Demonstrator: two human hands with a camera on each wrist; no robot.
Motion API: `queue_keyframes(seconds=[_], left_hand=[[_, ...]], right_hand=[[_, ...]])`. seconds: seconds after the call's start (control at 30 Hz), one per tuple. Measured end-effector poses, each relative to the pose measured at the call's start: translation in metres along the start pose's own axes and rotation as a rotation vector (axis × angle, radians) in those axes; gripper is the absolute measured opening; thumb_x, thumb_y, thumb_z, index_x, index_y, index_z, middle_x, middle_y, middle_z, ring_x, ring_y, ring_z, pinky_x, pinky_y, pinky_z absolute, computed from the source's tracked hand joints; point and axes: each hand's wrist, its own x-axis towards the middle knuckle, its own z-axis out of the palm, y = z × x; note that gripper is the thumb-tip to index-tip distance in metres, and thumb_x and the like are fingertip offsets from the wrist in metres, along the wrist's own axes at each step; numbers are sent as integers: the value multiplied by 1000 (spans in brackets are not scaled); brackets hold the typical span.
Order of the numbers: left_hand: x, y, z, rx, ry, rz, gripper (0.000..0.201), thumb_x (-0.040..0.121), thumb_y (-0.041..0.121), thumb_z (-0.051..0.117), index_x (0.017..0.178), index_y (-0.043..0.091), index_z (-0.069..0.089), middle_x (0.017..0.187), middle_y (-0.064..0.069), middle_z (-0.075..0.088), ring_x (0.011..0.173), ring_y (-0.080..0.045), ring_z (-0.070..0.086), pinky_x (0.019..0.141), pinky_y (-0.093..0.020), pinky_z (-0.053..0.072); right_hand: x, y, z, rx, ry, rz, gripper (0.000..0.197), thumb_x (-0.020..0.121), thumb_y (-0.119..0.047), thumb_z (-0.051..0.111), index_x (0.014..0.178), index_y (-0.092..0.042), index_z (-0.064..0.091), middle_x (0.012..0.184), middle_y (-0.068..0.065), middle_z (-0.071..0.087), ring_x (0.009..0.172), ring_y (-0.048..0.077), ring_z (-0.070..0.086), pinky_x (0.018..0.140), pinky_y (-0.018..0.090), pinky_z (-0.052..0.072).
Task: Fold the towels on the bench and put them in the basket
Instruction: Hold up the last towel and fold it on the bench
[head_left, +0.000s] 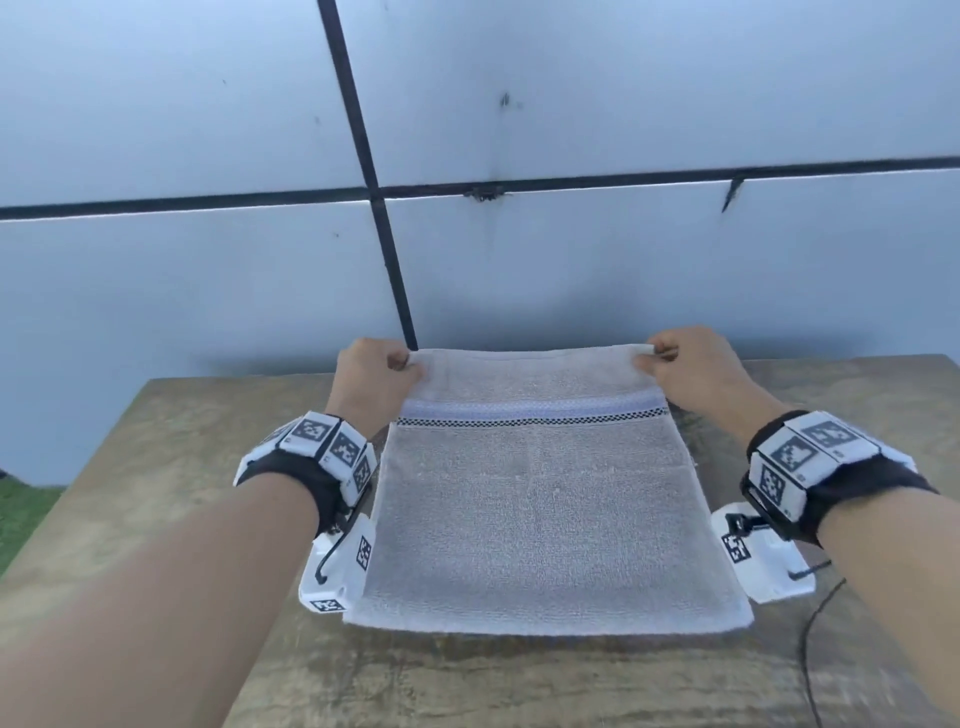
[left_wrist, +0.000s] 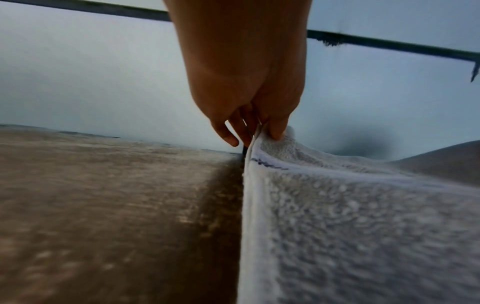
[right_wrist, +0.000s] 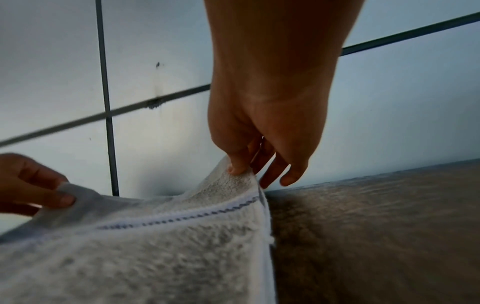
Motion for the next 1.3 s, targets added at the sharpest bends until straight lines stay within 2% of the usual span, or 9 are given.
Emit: queue_keyframes(seconds=[0.13, 0.3, 0.37, 0.57, 0.63, 0.77, 0.9, 1.13, 1.3], left_hand=[[-30, 18, -26, -140, 50, 3, 18, 85, 21, 76, 72, 8, 71, 71, -1, 69, 68, -15, 63, 66, -23, 48], [-78, 42, -73, -252, 36, -51, 14, 78, 21, 83, 83, 10, 75, 80, -1, 73, 68, -13, 65, 65, -23, 50], [-98, 53, -91, -272, 26, -34, 15, 78, 17, 84, 82, 7, 74, 79, 0, 69, 65, -11, 60, 63, -22, 47], [-168, 57, -118, -277, -50, -22, 13, 77, 13, 85, 77, 7, 74, 72, -3, 67, 49, 1, 52, 48, -11, 40], [-195, 47, -117, -269, -59, -33, 9, 79, 9, 83, 81, 5, 76, 73, -5, 69, 43, 4, 50, 40, -8, 35], [-231, 15, -108, -149, -46, -96, 8, 78, 12, 83, 77, 16, 76, 76, -4, 75, 51, -9, 52, 43, -16, 38], [-249, -9, -100, -39, -120, -107, 7, 81, 16, 81, 75, 20, 77, 68, -4, 72, 40, -4, 46, 42, -18, 38], [-268, -14, -94, 182, -236, -27, 9, 86, 24, 76, 88, 17, 82, 74, -9, 75, 68, -31, 69, 60, -35, 56], [-270, -14, -91, 193, -245, -1, 5, 84, 20, 79, 83, 16, 82, 77, 3, 73, 66, -3, 63, 52, -8, 39]], right_hand=[[-42, -10, -20, 227, 91, -77, 11, 91, -19, 70, 86, -10, 65, 92, 3, 67, 84, 21, 59, 65, 20, 43], [-106, -22, -56, 414, 124, -141, 3, 89, -13, 71, 89, -15, 73, 85, -7, 72, 68, 6, 63, 58, 4, 43], [-129, -26, -70, 456, 118, -155, 4, 90, -18, 71, 86, -18, 73, 83, -7, 73, 64, -1, 62, 64, 10, 47], [-190, -26, -80, 491, 66, -167, 21, 89, -38, 67, 85, -20, 77, 87, 8, 76, 76, 13, 63, 80, 43, 55], [-211, -19, -74, 490, 77, -164, 12, 90, -30, 69, 85, -24, 78, 84, -4, 76, 79, 12, 67, 79, 36, 56], [-247, -7, -60, 439, 147, -168, 10, 90, -14, 71, 93, -20, 78, 90, -6, 75, 77, 2, 65, 69, 8, 49], [-268, 3, -48, 426, 170, -136, 12, 88, -10, 72, 94, -16, 80, 89, -5, 75, 72, -4, 65, 64, 5, 47], [-290, 32, -29, 190, 77, -146, 14, 90, -11, 70, 99, -17, 79, 94, -3, 74, 83, 9, 65, 70, 9, 43], [-298, 40, -24, 137, 84, -125, 11, 89, -10, 71, 95, -20, 72, 82, -12, 68, 79, -2, 62, 70, 10, 44]])
